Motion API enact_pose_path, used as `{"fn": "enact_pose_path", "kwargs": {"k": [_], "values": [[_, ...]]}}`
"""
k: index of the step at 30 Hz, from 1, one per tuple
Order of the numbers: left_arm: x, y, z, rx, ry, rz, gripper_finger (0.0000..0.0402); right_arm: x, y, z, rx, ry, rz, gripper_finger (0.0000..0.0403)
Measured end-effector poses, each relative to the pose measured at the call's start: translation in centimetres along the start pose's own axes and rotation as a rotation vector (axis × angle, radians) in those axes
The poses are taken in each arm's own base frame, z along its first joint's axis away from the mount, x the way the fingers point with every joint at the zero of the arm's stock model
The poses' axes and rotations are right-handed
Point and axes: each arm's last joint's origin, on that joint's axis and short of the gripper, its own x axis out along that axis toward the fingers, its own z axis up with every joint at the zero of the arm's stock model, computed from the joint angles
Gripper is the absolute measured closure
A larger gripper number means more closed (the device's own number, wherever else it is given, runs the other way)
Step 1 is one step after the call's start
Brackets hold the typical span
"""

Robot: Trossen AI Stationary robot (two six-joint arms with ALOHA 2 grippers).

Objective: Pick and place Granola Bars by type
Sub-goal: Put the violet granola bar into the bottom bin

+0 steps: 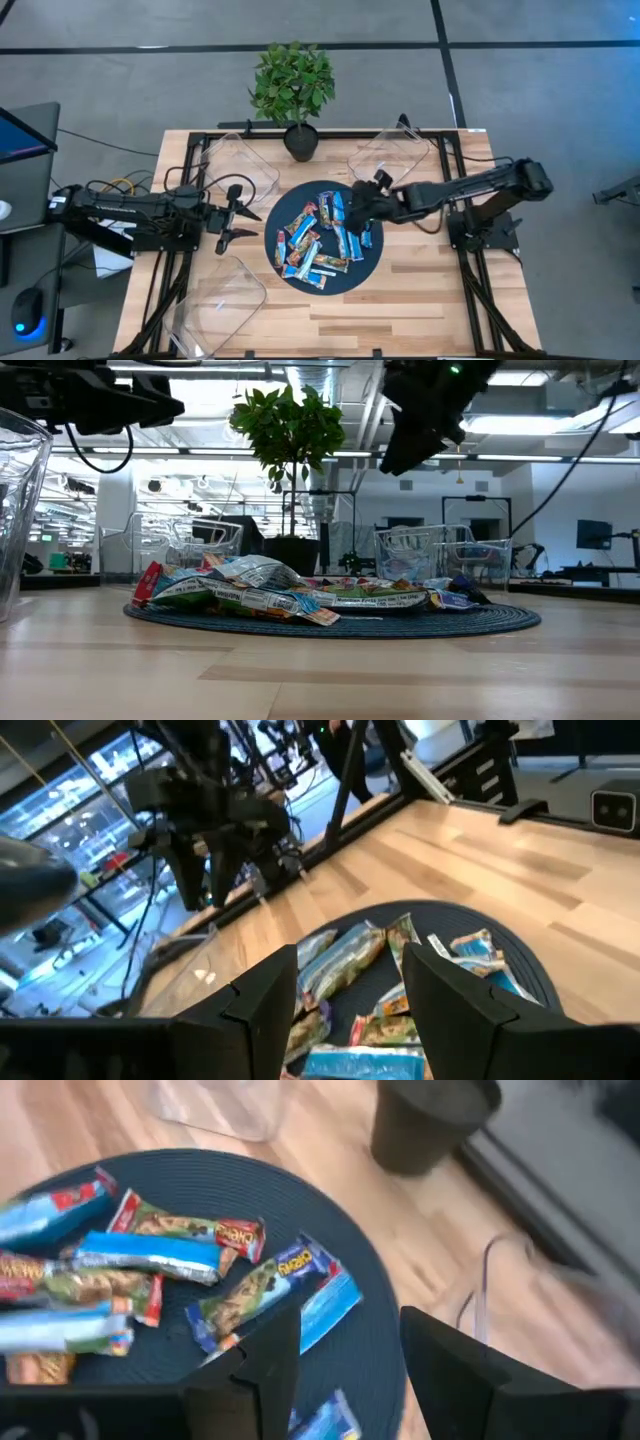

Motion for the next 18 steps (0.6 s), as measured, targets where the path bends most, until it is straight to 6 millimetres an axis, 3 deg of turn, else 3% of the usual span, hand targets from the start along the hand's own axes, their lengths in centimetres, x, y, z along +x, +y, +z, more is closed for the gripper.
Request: {"fn": "enact_pose_path", "kwargs": {"k": [6,18], "values": [[0.0,0.0,-0.2,0.025,0.027,0.019,0.0224,-0.3,2.1,1.2,0.174,0.145,-0.058,0.0237],[0.0,0.4,0.2,0.034,0.012,0.089,0.0224,2.2,4.6,-3.2,0.238,0.501,-0.290,0.0237]]}}
